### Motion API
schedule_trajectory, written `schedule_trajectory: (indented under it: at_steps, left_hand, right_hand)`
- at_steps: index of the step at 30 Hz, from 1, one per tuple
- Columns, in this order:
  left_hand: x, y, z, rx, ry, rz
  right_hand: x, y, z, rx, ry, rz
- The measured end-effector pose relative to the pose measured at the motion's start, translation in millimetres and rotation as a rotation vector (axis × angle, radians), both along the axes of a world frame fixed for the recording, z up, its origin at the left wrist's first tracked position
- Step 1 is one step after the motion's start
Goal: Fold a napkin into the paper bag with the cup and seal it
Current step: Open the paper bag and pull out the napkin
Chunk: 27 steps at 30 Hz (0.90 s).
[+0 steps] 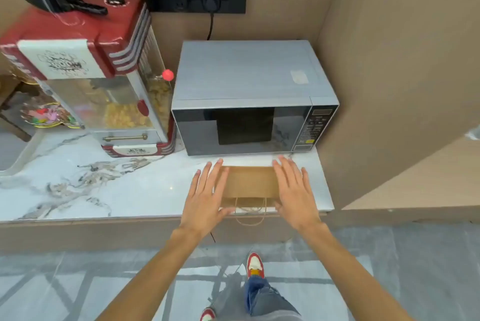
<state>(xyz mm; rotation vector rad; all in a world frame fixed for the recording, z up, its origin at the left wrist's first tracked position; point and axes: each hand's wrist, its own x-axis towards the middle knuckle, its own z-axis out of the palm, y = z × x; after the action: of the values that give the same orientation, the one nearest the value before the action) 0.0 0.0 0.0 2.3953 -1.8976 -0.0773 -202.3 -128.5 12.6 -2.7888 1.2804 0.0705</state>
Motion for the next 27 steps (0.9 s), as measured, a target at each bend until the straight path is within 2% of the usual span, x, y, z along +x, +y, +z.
schedule_trajectory:
  at_steps: [6, 9, 16, 19, 27]
  left_hand:
    - [-2.7, -32.2, -10.6, 0.147, -0.034, 0.041]
    - [-4.8, -38.9, -8.7, 0.131, 0.026, 0.063]
    - [8.1, -45.3, -3.8, 0.096, 0.071, -0.006]
    - [21.7, -47.3, 1.9, 0.175, 0.109, -0.046]
    - [41.7, -56.5, 21.8, 0.355, 0.415, -0.035]
  right_hand:
    - [8.2, -29.5, -20.3, 0.065, 0.081, 0.108]
    - [8.5, -38.7, -25.2, 0.022, 0.073, 0.159]
    - [1.2, -58.8, -22.0, 0.137, 0.087, 0.282]
    - [0.6, -69.0, -14.5, 0.296, 0.036, 0.310]
    - [5.5, -93.3, 24.9, 0.681, 0.015, 0.265]
